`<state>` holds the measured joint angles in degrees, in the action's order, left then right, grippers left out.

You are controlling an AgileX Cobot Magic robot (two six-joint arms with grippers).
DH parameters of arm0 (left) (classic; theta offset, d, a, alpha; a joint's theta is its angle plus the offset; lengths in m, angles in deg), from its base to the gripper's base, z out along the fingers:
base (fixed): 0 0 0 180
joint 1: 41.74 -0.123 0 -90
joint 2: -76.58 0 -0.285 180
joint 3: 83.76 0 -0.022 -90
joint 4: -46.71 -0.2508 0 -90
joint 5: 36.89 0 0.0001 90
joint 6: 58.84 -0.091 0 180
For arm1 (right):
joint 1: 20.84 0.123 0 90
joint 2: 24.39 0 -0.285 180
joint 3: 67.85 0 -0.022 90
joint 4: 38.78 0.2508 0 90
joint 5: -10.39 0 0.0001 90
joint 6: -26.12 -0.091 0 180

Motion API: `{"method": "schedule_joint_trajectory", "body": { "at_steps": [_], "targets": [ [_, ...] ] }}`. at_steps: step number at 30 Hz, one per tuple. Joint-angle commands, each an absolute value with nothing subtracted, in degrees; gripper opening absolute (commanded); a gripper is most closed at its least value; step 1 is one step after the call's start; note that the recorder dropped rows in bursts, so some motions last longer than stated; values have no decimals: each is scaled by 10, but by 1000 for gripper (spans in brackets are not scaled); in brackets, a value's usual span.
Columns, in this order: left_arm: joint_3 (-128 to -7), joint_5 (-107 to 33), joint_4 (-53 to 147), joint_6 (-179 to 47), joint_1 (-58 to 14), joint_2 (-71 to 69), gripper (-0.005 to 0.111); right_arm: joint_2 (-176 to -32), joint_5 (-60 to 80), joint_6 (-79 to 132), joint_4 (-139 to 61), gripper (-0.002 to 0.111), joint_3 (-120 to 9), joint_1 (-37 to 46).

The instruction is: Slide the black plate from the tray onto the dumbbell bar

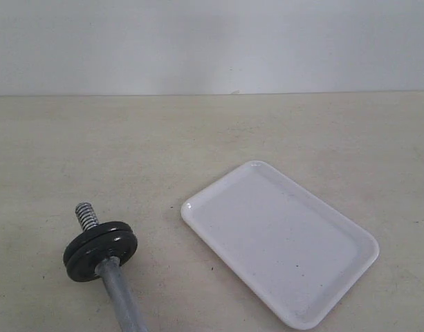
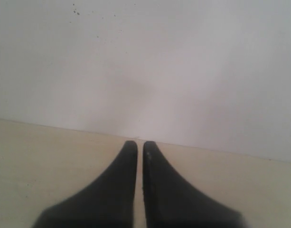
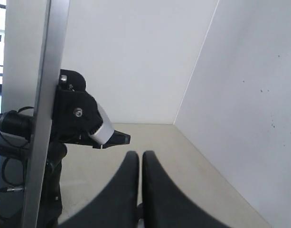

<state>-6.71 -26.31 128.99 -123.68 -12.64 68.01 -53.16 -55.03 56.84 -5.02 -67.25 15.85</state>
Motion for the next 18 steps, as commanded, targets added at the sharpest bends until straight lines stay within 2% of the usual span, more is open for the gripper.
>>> {"method": "schedule_joint_trajectory", "body": {
  "at_steps": [1,8,13,18],
  "targets": [
    [-65,-236,1295,-1247,-125,677,4,-527,-582,538,-78,0,-673,157],
    [-65,-226,1467,-1413,-178,676,4,-527,-596,530,-82,0,-673,157],
    [-65,-237,1467,-1428,-224,676,4,-527,-596,532,-85,0,-665,157],
    [-65,-252,1467,-1428,-267,676,4,-527,-538,546,-83,0,-580,157]
  ]
}}
